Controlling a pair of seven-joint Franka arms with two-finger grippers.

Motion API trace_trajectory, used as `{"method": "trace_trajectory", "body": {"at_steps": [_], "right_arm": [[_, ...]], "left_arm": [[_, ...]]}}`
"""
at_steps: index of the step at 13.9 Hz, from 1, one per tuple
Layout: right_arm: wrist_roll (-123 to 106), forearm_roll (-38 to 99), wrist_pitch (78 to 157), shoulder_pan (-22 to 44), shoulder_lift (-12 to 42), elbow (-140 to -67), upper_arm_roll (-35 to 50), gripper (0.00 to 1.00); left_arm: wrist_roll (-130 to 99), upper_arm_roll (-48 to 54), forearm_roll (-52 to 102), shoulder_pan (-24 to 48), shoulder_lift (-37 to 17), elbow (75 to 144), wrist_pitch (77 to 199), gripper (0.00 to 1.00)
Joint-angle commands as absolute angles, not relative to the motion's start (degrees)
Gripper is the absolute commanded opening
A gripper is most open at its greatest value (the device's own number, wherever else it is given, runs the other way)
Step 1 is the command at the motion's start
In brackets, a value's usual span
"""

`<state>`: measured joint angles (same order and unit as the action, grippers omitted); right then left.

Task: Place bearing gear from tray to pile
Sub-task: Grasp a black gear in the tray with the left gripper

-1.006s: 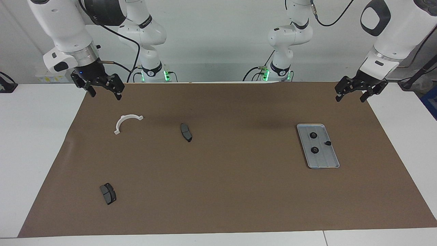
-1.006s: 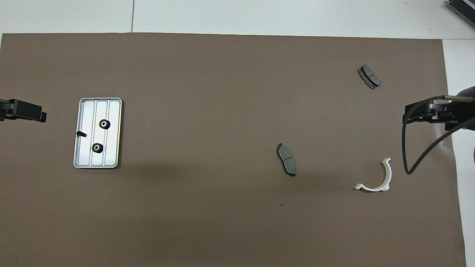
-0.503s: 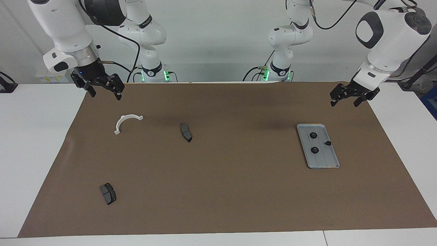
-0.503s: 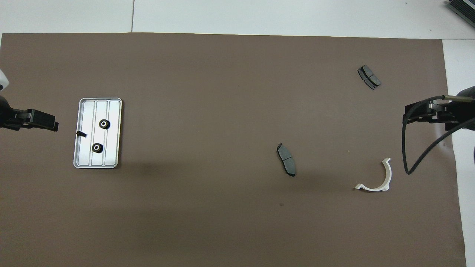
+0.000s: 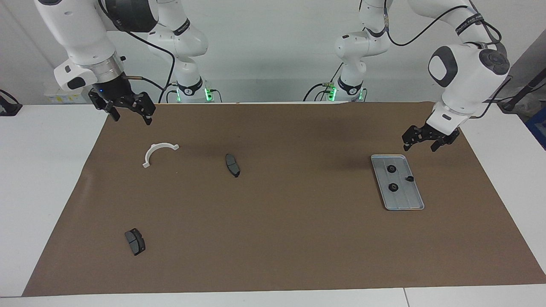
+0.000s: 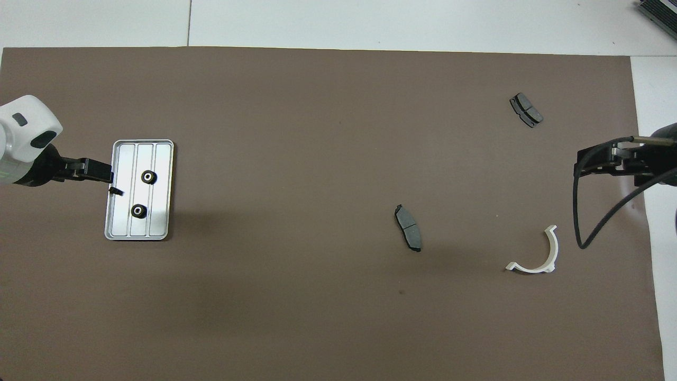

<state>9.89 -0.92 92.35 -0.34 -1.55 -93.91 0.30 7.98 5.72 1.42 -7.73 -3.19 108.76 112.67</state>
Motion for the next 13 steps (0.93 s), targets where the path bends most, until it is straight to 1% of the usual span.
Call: {"method": "trace_trajectory", "body": {"at_steps": [1,7,10,13], "right_arm": [[8.44,-0.53,92.29,-0.79,-2.81,-95.19,0.70,1.00],[8.44,-0.53,92.29,-0.79,-2.81,-95.19,0.70,1.00],[8.44,-0.53,92.29,-0.79,-2.81,-95.27,0.70,1.00],[8.44,-0.53,92.29,-0.79,-2.81,-95.19,0.70,1.00]], "left_arm": [[8.26,5.45,1.05,-7.73,-5.87,110.12,118.54,1.00],[8.44,5.45,1.05,-6.42,-15.81,110.83,130.85,1.00],[8.17,5.54,1.05,-6.24,-16.52,113.11,135.60,1.00],[8.44,5.54,1.05,-6.15,-17.05,114.17,136.32,1.00]]}}
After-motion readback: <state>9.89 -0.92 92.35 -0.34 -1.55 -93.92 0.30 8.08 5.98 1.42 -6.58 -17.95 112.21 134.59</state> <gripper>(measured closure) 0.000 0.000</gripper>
